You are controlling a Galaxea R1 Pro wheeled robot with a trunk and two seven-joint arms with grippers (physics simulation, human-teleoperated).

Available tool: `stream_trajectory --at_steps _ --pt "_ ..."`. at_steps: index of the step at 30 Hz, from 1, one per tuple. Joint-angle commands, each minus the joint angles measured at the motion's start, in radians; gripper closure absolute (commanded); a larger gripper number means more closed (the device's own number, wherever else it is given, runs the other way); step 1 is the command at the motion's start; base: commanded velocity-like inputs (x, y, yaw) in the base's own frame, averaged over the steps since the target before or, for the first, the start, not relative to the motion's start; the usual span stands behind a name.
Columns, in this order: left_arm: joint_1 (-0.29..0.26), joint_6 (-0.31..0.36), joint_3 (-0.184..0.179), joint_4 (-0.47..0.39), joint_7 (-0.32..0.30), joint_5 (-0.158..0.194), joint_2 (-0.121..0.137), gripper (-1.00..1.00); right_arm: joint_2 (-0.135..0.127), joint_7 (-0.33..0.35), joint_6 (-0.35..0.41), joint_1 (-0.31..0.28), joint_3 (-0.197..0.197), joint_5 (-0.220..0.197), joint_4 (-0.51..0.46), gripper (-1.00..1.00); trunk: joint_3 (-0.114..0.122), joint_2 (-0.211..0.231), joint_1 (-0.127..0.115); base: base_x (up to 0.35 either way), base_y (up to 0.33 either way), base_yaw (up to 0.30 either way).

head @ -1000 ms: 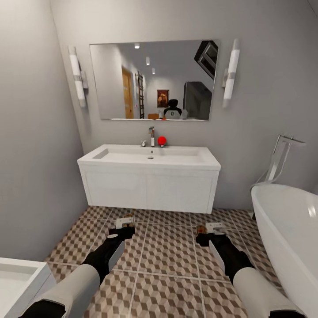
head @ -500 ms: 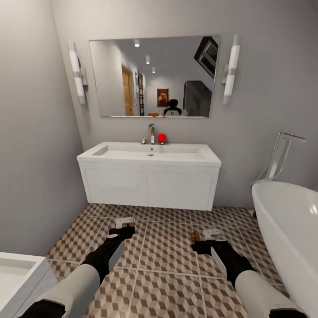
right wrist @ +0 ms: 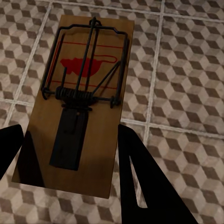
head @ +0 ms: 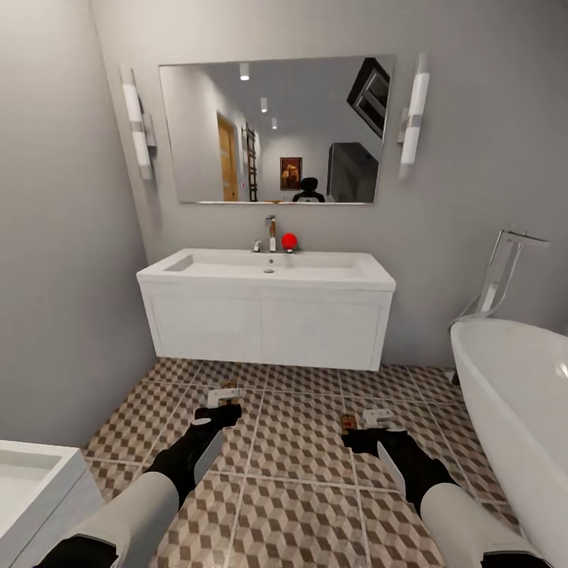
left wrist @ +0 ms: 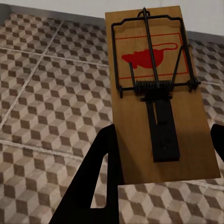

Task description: Take the four mousetraps from the cabinet in the bathroom and place them on the bathroom floor. Make sure all four end up on the same floor surface, and ensure that at least two of them are either under or directly next to the same bathroom sink.

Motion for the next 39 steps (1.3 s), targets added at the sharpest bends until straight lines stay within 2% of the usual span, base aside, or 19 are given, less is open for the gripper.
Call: stream_trajectory --at_steps 1,39 --pt "0.0 0.005 -0.008 -0.002 0.008 0.009 0.001 1.0 0.0 0.005 0.006 0.0 0.001 -0.001 -0.002 1.0 -0.004 -0.008 0.004 0.0 0.0 0.0" --pt "0.0 0.004 -0.011 -0.003 0.007 0.007 0.002 1.0 0.001 0.002 -0.039 0.0 0.001 0.002 -0.002 1.0 -0.123 -0.274 0.149 0.0 0.0 0.0"
